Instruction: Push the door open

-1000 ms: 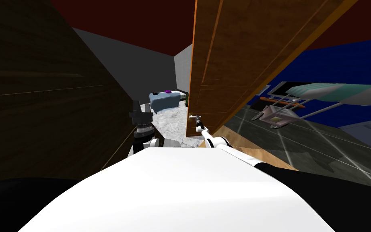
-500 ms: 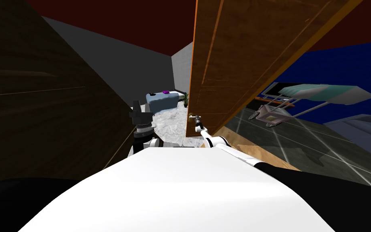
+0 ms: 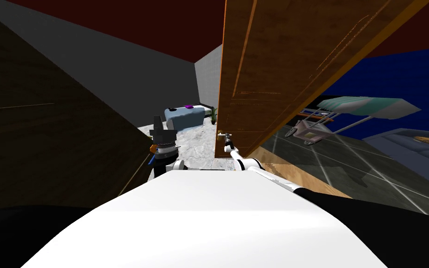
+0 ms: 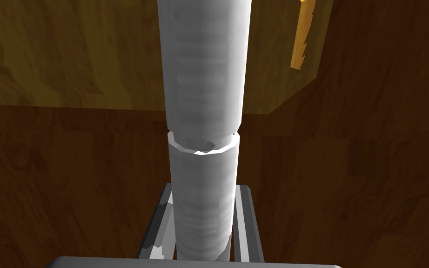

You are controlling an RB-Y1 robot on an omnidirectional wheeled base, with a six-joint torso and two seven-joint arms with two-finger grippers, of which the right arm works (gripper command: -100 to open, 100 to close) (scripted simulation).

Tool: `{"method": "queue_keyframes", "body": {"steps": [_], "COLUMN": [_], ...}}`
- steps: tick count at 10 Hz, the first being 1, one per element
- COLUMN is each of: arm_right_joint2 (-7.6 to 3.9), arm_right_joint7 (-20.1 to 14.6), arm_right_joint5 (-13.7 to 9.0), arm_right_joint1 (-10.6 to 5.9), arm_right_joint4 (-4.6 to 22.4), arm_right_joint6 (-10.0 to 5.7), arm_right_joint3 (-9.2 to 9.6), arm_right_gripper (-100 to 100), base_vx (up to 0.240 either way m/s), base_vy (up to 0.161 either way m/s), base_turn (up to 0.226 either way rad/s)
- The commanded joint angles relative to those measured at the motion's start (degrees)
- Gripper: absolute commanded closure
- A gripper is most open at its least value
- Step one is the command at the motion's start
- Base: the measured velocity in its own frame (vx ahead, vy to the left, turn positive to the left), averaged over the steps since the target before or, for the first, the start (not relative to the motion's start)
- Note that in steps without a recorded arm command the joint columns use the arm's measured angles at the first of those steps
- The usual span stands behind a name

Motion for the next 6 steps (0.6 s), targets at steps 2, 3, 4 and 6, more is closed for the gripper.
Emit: {"method": "queue_keyframes", "body": {"steps": [2,3,4,6], "arm_right_joint2": [1.80,1.80,3.06,4.39], "arm_right_joint7": [2.73,2.73,4.09,5.31], "arm_right_joint5": [-0.42,-0.42,-0.66,-0.87], "arm_right_joint1": [-0.19,-0.19,-0.32,-0.44], "arm_right_joint4": [-0.87,-0.87,-0.86,-0.84], "arm_right_joint6": [0.01,0.01,-0.07,-0.13], "arm_right_joint3": [-1.65,-1.65,-2.52,-3.31], "arm_right_gripper": [100,100,100,100], "base_vx": [0.133,0.100,0.117,0.098], "base_vy": [0.075,0.049,0.037,0.053], "base_turn": [-0.118,-0.045,-0.092,-0.091]}}
